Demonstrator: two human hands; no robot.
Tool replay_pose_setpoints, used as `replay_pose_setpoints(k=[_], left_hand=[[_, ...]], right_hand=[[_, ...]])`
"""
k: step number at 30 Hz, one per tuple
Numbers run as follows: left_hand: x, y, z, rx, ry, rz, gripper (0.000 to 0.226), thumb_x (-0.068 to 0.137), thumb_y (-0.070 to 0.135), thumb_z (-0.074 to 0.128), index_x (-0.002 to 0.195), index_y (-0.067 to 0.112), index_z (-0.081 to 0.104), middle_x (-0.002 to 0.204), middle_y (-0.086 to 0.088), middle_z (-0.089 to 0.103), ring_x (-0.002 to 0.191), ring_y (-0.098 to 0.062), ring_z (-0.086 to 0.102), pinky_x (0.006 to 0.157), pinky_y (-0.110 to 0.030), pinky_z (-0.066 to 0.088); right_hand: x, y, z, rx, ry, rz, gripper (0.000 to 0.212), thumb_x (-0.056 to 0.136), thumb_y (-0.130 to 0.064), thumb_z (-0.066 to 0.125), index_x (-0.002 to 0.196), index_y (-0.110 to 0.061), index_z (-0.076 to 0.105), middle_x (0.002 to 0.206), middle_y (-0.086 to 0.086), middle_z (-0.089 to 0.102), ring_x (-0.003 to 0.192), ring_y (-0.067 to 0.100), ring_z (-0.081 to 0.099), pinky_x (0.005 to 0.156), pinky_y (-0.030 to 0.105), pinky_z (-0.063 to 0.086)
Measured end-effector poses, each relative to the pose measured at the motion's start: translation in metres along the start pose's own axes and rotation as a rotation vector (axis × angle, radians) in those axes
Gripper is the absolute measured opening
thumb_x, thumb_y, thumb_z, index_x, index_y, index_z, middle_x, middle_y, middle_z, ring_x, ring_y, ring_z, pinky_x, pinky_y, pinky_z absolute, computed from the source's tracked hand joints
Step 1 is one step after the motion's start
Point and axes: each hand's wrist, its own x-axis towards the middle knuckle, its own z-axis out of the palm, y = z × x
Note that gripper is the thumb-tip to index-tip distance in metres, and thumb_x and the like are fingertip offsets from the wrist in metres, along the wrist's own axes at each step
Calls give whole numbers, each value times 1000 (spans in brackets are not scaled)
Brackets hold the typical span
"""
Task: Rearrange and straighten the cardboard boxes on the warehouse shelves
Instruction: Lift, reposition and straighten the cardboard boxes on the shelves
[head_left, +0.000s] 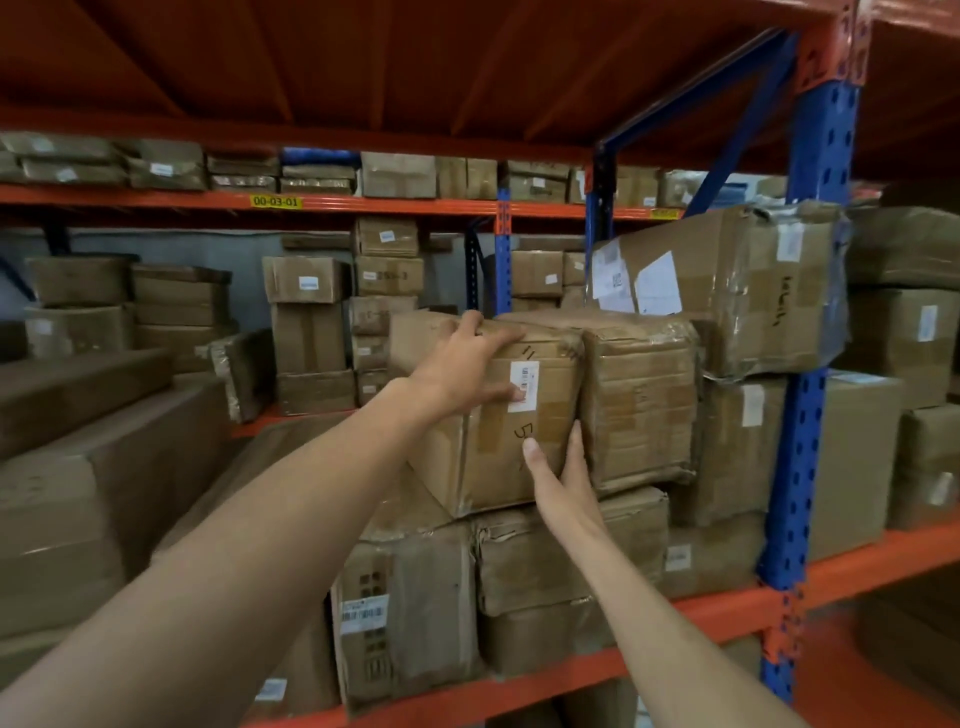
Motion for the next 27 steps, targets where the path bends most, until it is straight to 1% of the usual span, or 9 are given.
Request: replay_pose_setpoints(k=[2, 7, 11, 14, 17, 20, 22, 24, 27], left_hand=[[-5, -3, -2, -15, 45, 7, 81, 85, 48, 77, 155, 36, 39, 158, -12, 26, 144, -38, 28, 117, -54, 33], [-35, -21, -20, -108, 122, 2, 73, 83, 38, 82, 148, 26, 52, 154, -10, 37, 141, -30, 36, 118, -47, 33], [-65, -24, -35, -109, 150, 7, 73, 83, 35, 82, 148, 21, 53, 154, -9, 39, 140, -29, 39, 117, -44, 34], [-82, -20, -44, -75, 167, 49, 72, 83, 33, 82, 147, 20, 53, 150, -9, 44, 137, -28, 42, 114, -42, 35], [-86, -11, -55, -23, 117, 86, 72, 79, 37, 84, 143, 25, 53, 141, -8, 47, 129, -31, 47, 108, -47, 42], [-70, 3, -67, 316, 10, 95, 93, 73, 56, 83, 150, 32, 38, 143, -13, 42, 129, -39, 47, 98, -52, 49], [-55, 11, -69, 562, -79, 115, 113, 71, 65, 80, 158, 45, 12, 153, -18, 30, 140, -46, 33, 100, -60, 45], [-42, 15, -71, 611, -208, 157, 128, 68, 66, 82, 154, 56, -11, 158, -19, 19, 143, -49, 25, 102, -64, 42], [-29, 13, -79, 617, -340, 241, 143, 55, 73, 83, 138, 66, -32, 166, -18, -1, 133, -52, 43, 97, -59, 50]], right_hand=[[1, -4, 6, 34, 10, 0, 96, 94, -73, 52, 163, -45, -8, 173, -4, 8, 156, 26, 20, 123, 47, 20], [-28, -12, 37, 40, 55, -73, 95, 97, -66, 55, 163, -45, -10, 168, -5, 14, 152, 27, 18, 120, 50, 23], [-60, -22, 55, 60, 157, -111, 90, 98, -63, 54, 163, -46, -6, 168, -4, 12, 151, 27, 12, 119, 54, 23], [-84, -22, 58, 112, 219, -144, 85, 98, -61, 56, 163, -47, 3, 166, -4, 15, 152, 21, 13, 119, 51, 24], [-102, -19, 55, 152, 245, -156, 82, 99, -60, 57, 161, -53, 5, 166, -5, 16, 154, 21, 15, 120, 50, 25], [-109, -21, 53, 195, 262, -130, 80, 99, -59, 57, 159, -58, 4, 169, -4, 14, 156, 24, 14, 121, 55, 22], [-116, -22, 60, 226, 294, -67, 79, 99, -62, 56, 156, -63, 2, 172, -5, 8, 158, 26, 10, 120, 58, 21], [-126, -18, 73, 272, 322, 11, 80, 96, -65, 56, 152, -69, -1, 173, -9, -1, 157, 28, 12, 118, 59, 25], [-142, -7, 98, 366, 308, 60, 88, 87, -72, 58, 149, -74, -5, 172, -11, -7, 142, 30, 44, 110, 55, 45]])
